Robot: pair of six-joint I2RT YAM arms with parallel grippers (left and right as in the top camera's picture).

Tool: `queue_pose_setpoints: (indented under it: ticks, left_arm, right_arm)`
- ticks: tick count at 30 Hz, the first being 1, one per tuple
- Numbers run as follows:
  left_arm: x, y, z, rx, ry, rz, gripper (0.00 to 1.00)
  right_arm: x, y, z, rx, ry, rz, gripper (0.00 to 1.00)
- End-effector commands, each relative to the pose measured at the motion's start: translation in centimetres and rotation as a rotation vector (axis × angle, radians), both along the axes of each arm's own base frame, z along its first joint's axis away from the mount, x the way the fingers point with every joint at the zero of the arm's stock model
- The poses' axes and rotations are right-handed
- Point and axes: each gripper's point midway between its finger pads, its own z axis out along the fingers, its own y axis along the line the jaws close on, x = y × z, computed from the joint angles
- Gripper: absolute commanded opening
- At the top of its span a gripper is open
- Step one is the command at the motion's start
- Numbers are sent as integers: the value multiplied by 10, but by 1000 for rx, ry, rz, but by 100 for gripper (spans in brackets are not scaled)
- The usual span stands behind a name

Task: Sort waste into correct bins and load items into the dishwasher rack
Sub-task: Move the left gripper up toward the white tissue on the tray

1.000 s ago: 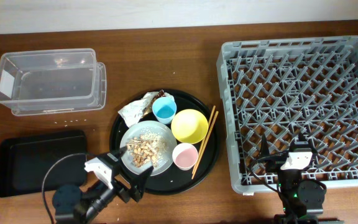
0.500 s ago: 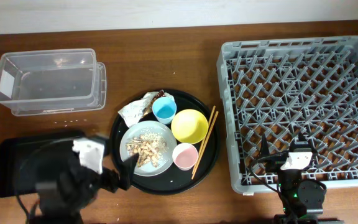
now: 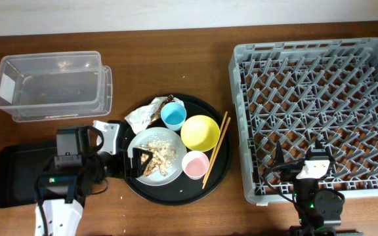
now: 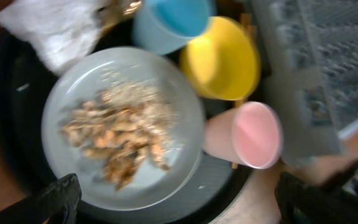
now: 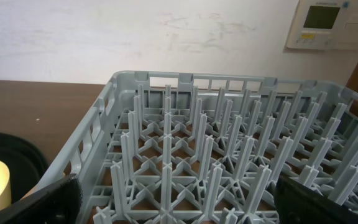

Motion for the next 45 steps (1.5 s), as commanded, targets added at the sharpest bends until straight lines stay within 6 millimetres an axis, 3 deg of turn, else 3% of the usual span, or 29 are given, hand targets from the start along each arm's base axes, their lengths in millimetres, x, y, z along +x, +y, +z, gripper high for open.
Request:
queue_pose_setpoints:
  ticks: [1, 8, 11, 14, 16, 20, 24, 28, 32, 33, 36, 42, 45]
  left_arm:
    - [24, 44, 1, 165, 45, 259, 99]
    - [53, 42, 16, 131, -72, 269, 99]
    - [69, 42, 10, 130, -86, 269, 99]
    - [97, 43, -13, 130, -70, 268, 98]
    - [105, 42, -25, 126, -57, 263, 82]
    - [119, 43, -52, 131, -16, 261, 81]
    - [136, 43, -68, 138, -32, 263, 81]
    - [146, 47, -78, 243, -58, 295, 81]
    - [155, 31, -84, 272, -92, 267, 81]
    - [158, 26, -87, 272, -97, 256, 76]
    - [160, 50, -103, 342, -54, 415, 72]
    - [163, 49, -109, 321, -42, 435, 73]
    - [167, 38, -108, 257, -48, 421, 72]
  right_arm:
    - [0, -2, -3, 1, 5, -12, 99]
    - [0, -2, -3, 1, 5, -12, 99]
    - [0, -2, -3, 1, 5, -12, 99]
    - [0, -2, -3, 1, 5, -12, 98]
    - [0, -2, -3, 1, 5, -12, 99]
    - [0, -2, -3, 1, 5, -12, 99]
    - [0, -2, -3, 1, 5, -12, 99]
    - [0, -2, -3, 1, 5, -12, 99]
    - [0, -2, -3, 1, 5, -12, 99]
    - [0, -2, -3, 1, 5, -12, 99]
    - [0, -2, -3, 1, 5, -12, 99]
    - [0, -2, -3, 1, 5, -12, 99]
    - [0, -2, -3, 1, 5, -12, 99]
